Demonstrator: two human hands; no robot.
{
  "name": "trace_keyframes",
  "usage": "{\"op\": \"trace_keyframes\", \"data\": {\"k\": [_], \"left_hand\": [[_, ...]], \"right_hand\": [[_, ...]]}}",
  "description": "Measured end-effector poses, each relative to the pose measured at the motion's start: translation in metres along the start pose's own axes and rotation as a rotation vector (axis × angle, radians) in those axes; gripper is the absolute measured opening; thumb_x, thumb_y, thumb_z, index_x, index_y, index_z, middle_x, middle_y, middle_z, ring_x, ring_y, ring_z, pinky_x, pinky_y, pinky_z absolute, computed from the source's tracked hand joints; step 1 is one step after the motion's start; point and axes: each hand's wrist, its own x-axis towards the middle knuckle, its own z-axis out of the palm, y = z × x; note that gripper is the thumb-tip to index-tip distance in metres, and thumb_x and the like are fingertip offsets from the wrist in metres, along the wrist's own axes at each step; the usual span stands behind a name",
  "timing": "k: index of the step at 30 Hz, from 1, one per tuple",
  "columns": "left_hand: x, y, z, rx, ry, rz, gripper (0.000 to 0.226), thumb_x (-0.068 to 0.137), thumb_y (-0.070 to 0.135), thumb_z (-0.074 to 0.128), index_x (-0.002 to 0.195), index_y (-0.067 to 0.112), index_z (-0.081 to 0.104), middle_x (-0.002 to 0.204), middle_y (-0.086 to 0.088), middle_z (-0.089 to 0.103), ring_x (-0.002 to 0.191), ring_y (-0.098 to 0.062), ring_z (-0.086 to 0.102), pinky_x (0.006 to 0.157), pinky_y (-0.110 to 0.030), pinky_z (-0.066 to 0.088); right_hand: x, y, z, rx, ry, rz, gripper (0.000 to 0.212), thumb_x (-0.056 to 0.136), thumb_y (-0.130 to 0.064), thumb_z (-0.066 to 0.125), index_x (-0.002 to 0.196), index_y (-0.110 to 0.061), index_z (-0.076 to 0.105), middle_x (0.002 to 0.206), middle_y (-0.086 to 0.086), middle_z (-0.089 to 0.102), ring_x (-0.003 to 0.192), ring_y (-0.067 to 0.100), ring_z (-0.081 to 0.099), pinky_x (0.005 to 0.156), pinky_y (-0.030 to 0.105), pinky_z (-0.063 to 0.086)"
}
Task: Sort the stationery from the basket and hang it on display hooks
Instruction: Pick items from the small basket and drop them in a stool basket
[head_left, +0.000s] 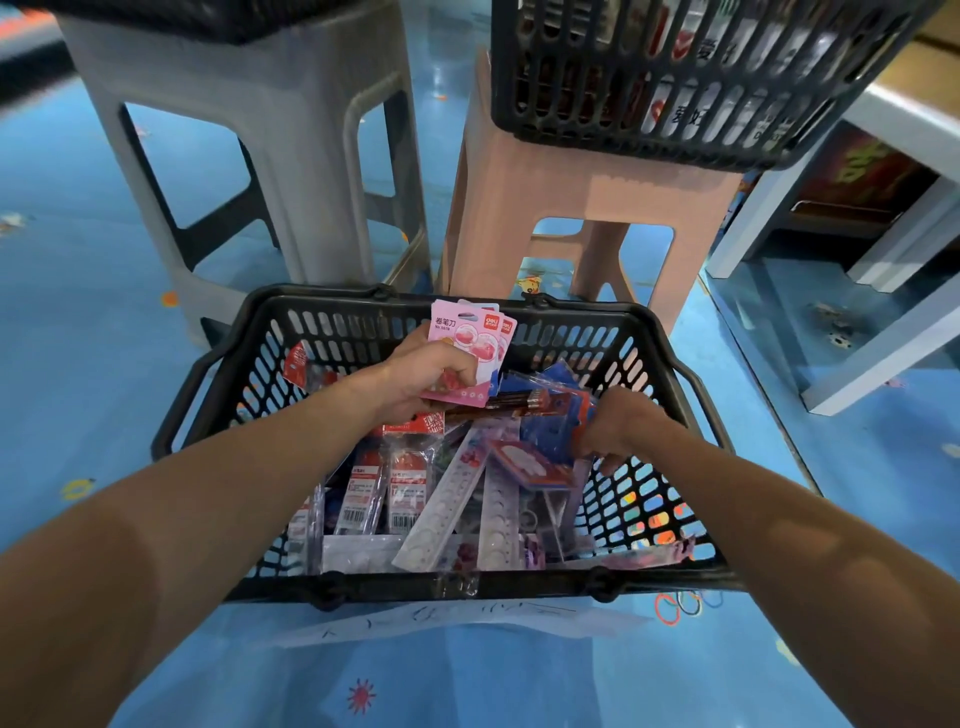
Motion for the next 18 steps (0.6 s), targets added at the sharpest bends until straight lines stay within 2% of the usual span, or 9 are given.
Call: {"op": "trace_keyframes", "data": {"k": [1, 3, 6, 8, 10, 11, 13, 16, 18], "left_hand": [[-0.001, 0.001, 0.001, -0.003, -0.004, 0.002, 0.054, 0.049, -0.002, 0.066, 0.101, 0.008, 0.060, 0.074, -0.004, 0.071, 0.080, -0.027, 0.071, 0.073, -0.038, 0.057], [-0.002, 0.002, 0.002, -0.004, -0.002, 0.009, 0.056, 0.048, -0.001, 0.067, 0.103, 0.008, 0.062, 0.078, -0.007, 0.072, 0.082, -0.029, 0.072, 0.075, -0.039, 0.057], [-0.003, 0.005, 0.001, -0.024, -0.010, 0.025, 0.063, 0.050, -0.004, 0.066, 0.113, 0.005, 0.064, 0.090, -0.014, 0.074, 0.083, -0.033, 0.074, 0.074, -0.043, 0.059], [-0.005, 0.008, 0.001, -0.031, -0.026, 0.034, 0.062, 0.051, -0.005, 0.066, 0.113, 0.003, 0.064, 0.090, -0.015, 0.073, 0.085, -0.035, 0.072, 0.078, -0.045, 0.057], [-0.008, 0.011, -0.001, -0.038, -0.031, 0.041, 0.058, 0.052, -0.007, 0.065, 0.109, 0.003, 0.065, 0.091, -0.016, 0.072, 0.087, -0.036, 0.070, 0.083, -0.048, 0.054], [-0.009, 0.012, -0.002, -0.036, -0.032, 0.045, 0.056, 0.053, -0.007, 0.065, 0.108, 0.003, 0.065, 0.091, -0.017, 0.071, 0.088, -0.036, 0.069, 0.083, -0.047, 0.054], [-0.013, 0.014, -0.005, -0.031, -0.029, 0.049, 0.051, 0.053, -0.006, 0.065, 0.102, 0.007, 0.065, 0.088, -0.015, 0.070, 0.085, -0.035, 0.068, 0.076, -0.040, 0.055], [-0.018, 0.019, -0.009, -0.028, -0.029, 0.030, 0.049, 0.053, -0.004, 0.066, 0.099, 0.011, 0.063, 0.085, -0.013, 0.070, 0.081, -0.033, 0.068, 0.069, -0.034, 0.053], [-0.021, 0.020, -0.012, -0.020, -0.013, 0.016, 0.057, 0.052, -0.003, 0.067, 0.107, 0.010, 0.063, 0.088, -0.013, 0.071, 0.080, -0.032, 0.069, 0.068, -0.034, 0.055]], "right_hand": [[-0.001, -0.002, -0.006, -0.041, 0.083, 0.000, 0.011, 0.079, -0.018, 0.076, 0.083, -0.009, 0.072, 0.066, -0.001, 0.074, 0.060, 0.012, 0.073, 0.057, 0.024, 0.054], [-0.003, -0.006, -0.016, -0.084, 0.215, -0.052, 0.013, 0.071, -0.020, 0.074, 0.079, -0.010, 0.072, 0.069, -0.001, 0.071, 0.066, 0.016, 0.069, 0.057, 0.022, 0.048], [-0.009, -0.011, -0.027, 0.152, 0.311, -0.224, 0.010, 0.078, -0.006, 0.064, 0.077, -0.012, 0.072, 0.079, 0.003, 0.069, 0.076, 0.020, 0.063, 0.061, 0.023, 0.046], [-0.017, -0.010, -0.031, 0.397, 0.312, -0.299, 0.023, 0.082, 0.008, 0.058, 0.075, -0.012, 0.068, 0.081, 0.007, 0.068, 0.074, 0.020, 0.063, 0.059, 0.021, 0.049], [-0.024, -0.008, -0.034, 0.599, 0.261, -0.322, 0.023, 0.086, 0.013, 0.055, 0.081, -0.007, 0.065, 0.087, 0.013, 0.064, 0.069, 0.021, 0.059, 0.057, 0.022, 0.049], [-0.026, -0.007, -0.034, 0.653, 0.235, -0.320, 0.022, 0.088, 0.012, 0.054, 0.083, -0.006, 0.064, 0.090, 0.016, 0.063, 0.071, 0.024, 0.059, 0.062, 0.027, 0.049], [-0.027, -0.006, -0.034, 0.665, 0.195, -0.305, 0.022, 0.090, 0.010, 0.051, 0.085, -0.008, 0.062, 0.092, 0.016, 0.061, 0.075, 0.026, 0.057, 0.070, 0.036, 0.049], [-0.028, -0.007, -0.033, 0.582, 0.175, -0.278, 0.023, 0.092, 0.009, 0.046, 0.090, -0.008, 0.061, 0.089, 0.010, 0.060, 0.073, 0.019, 0.058, 0.059, 0.027, 0.051], [-0.025, -0.010, -0.031, 0.501, 0.185, -0.264, 0.022, 0.091, 0.008, 0.045, 0.093, -0.005, 0.063, 0.091, 0.013, 0.066, 0.079, 0.023, 0.064, 0.064, 0.034, 0.058]]}}
